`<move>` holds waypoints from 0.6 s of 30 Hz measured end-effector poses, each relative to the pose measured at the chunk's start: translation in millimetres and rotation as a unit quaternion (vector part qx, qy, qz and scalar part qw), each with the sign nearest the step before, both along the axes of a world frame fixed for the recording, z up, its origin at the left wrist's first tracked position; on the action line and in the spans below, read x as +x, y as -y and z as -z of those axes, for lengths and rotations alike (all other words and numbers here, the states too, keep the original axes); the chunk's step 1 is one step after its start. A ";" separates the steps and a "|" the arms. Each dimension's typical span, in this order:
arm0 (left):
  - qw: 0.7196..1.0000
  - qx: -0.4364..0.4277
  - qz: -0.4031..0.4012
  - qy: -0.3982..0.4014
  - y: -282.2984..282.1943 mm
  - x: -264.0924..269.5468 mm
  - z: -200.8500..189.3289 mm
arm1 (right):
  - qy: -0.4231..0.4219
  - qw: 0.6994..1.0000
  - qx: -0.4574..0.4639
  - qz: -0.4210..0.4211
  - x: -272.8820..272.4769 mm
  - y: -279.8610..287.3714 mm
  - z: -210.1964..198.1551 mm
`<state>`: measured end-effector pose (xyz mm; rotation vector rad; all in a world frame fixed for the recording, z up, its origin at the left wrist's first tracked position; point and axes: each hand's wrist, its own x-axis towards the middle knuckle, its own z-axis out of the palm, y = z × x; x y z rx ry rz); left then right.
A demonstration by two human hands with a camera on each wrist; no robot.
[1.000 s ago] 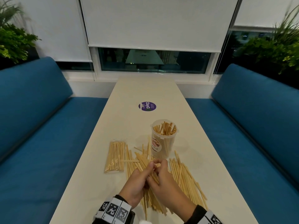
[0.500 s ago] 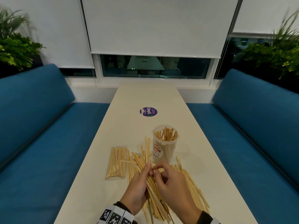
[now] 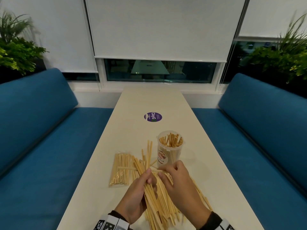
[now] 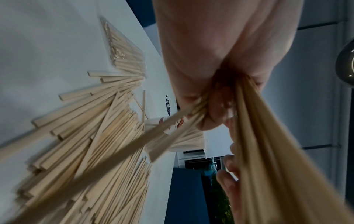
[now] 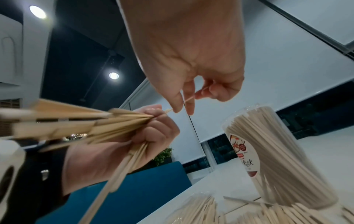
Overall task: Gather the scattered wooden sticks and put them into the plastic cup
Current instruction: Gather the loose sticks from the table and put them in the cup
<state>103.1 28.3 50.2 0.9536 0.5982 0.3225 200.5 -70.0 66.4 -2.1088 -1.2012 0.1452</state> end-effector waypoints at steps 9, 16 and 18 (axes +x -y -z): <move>0.990 -0.083 -0.105 0.041 -6.6 2.6 4.8 | -0.038 0.999 -0.036 -0.014 3.3 13.2 9.0; 0.976 -0.098 -0.183 0.066 -18.8 2.4 12.3 | -0.147 0.989 0.008 0.010 -0.3 16.3 15.1; 0.979 -0.074 -0.176 0.067 -15.9 4.7 11.2 | -0.150 0.988 0.009 -0.028 -7.5 11.5 13.0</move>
